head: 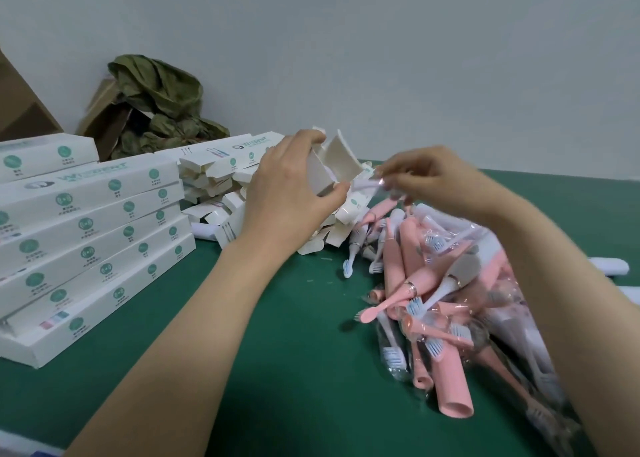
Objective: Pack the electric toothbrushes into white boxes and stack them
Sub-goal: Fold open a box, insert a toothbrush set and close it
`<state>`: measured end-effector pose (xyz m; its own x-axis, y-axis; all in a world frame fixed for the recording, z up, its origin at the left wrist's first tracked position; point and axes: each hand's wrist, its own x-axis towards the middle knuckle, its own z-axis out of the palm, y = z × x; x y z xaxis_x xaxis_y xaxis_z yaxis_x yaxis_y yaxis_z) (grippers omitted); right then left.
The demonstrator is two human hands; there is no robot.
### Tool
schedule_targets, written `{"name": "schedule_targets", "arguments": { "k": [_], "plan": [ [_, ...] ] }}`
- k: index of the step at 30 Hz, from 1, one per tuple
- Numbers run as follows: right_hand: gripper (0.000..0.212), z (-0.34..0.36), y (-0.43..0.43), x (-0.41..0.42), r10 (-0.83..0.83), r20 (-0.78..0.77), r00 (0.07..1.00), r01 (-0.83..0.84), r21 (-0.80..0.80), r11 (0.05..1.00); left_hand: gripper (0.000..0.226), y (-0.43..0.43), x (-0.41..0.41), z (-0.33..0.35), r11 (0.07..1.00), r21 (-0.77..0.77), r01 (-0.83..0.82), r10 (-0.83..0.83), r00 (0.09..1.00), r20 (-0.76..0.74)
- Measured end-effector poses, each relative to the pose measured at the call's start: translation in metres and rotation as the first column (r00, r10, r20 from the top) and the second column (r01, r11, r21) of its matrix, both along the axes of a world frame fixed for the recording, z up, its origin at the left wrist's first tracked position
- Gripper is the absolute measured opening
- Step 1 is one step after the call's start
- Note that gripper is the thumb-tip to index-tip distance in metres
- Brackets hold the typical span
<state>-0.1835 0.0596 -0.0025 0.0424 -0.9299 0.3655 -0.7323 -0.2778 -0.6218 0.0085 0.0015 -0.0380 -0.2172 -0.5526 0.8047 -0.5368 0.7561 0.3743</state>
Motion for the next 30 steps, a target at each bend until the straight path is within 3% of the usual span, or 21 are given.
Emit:
{"name": "schedule_targets", "arguments": {
  "k": [3, 5, 7, 9, 11, 15, 18, 22, 24, 27, 30],
  "plan": [
    [0.024, 0.016, 0.011, -0.004, 0.150, 0.364, 0.919, -0.103, -0.145, 0.984, 0.055, -0.001, -0.002, -0.006, 0.999, 0.023, 0.028, -0.029, 0.998, 0.062],
    [0.020, 0.023, 0.018, 0.003, 0.280, 0.496, 0.822, -0.214, -0.188, 0.959, 0.057, -0.002, -0.004, -0.008, 0.999, 0.021, 0.030, -0.032, 0.994, 0.106],
    [0.015, 0.025, 0.021, 0.013, 0.274, 0.413, 0.868, -0.212, -0.189, 0.959, 0.057, -0.001, -0.005, -0.009, 0.999, 0.021, 0.031, -0.033, 0.992, 0.119],
    [0.011, 0.022, 0.018, 0.023, 0.047, 0.063, 0.997, -0.034, -0.194, 0.980, 0.055, 0.000, -0.005, -0.008, 0.999, 0.013, 0.034, -0.035, 0.995, 0.097],
    [0.011, 0.019, 0.013, 0.029, -0.157, -0.196, 0.968, 0.102, -0.265, 0.959, 0.056, 0.001, -0.004, -0.008, 0.999, 0.025, 0.041, -0.042, 0.997, 0.069],
    [0.017, 0.016, 0.014, 0.042, -0.262, -0.319, 0.911, 0.128, -0.386, 0.914, 0.058, 0.005, -0.007, -0.008, 0.997, 0.032, 0.070, -0.072, 0.995, 0.064],
    [0.017, 0.015, 0.015, 0.053, -0.228, -0.330, 0.916, 0.051, -0.467, 0.883, 0.057, 0.010, -0.012, -0.005, 0.991, 0.043, 0.129, -0.130, 0.991, 0.024],
    [0.015, 0.015, 0.014, 0.058, -0.203, -0.281, 0.938, 0.071, -0.419, 0.905, 0.054, 0.015, -0.014, -0.002, 0.985, -0.003, 0.173, -0.173, 0.983, -0.063],
    [0.018, 0.014, 0.016, 0.057, -0.152, -0.157, 0.976, 0.079, -0.395, 0.916, 0.056, 0.015, -0.014, -0.003, 0.987, -0.018, 0.157, -0.158, 0.984, -0.077],
    [0.036, 0.016, 0.022, 0.053, 0.099, 0.122, 0.988, -0.066, -0.249, 0.966, 0.059, 0.012, -0.011, -0.001, 0.992, 0.003, 0.126, -0.124, 0.980, -0.155],
    [0.037, 0.015, 0.020, 0.051, 0.120, 0.145, 0.982, -0.068, -0.324, 0.944, 0.060, 0.010, -0.009, 0.001, 0.992, 0.003, 0.126, -0.122, 0.970, -0.212]
  ]
}}
